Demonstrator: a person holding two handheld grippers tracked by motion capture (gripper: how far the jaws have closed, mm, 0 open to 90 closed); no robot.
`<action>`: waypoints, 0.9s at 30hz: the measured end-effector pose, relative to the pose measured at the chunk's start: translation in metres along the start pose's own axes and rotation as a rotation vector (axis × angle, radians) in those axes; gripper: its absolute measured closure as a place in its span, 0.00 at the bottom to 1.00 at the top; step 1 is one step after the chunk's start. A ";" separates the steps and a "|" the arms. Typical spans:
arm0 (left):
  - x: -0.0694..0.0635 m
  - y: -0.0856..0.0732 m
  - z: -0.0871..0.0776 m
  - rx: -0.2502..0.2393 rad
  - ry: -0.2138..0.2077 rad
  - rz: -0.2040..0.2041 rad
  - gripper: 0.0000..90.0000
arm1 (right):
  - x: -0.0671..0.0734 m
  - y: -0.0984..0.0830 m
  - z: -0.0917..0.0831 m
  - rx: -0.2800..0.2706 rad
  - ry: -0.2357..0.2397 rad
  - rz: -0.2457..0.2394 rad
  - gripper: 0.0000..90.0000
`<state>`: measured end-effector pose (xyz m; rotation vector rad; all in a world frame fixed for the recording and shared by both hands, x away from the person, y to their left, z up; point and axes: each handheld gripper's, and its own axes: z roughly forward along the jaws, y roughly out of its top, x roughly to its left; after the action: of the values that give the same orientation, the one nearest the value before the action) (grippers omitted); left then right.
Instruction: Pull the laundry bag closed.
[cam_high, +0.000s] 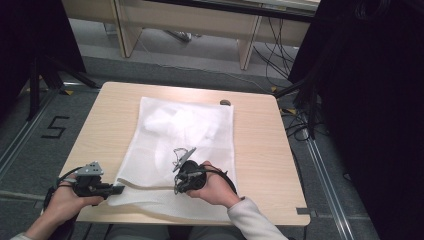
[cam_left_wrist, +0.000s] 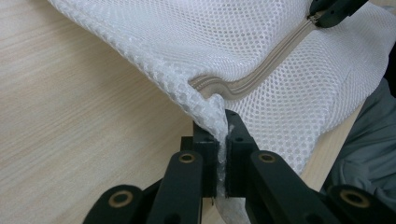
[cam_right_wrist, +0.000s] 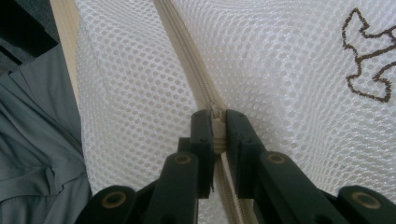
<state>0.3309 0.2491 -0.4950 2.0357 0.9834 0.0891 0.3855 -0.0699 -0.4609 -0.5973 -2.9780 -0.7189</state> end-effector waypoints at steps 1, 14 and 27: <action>0.000 0.000 0.000 0.000 0.002 0.001 0.95 | 0.000 0.000 0.000 0.000 -0.001 0.005 0.92; 0.000 0.000 0.000 0.000 0.003 0.003 0.95 | -0.003 -0.003 -0.002 0.006 -0.018 0.000 0.92; 0.000 -0.001 0.000 -0.014 0.010 0.000 0.95 | -0.005 -0.008 -0.007 0.001 -0.009 0.018 0.92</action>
<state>0.3306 0.2492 -0.4953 2.0249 0.9860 0.1058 0.3867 -0.0817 -0.4592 -0.6278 -2.9769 -0.7157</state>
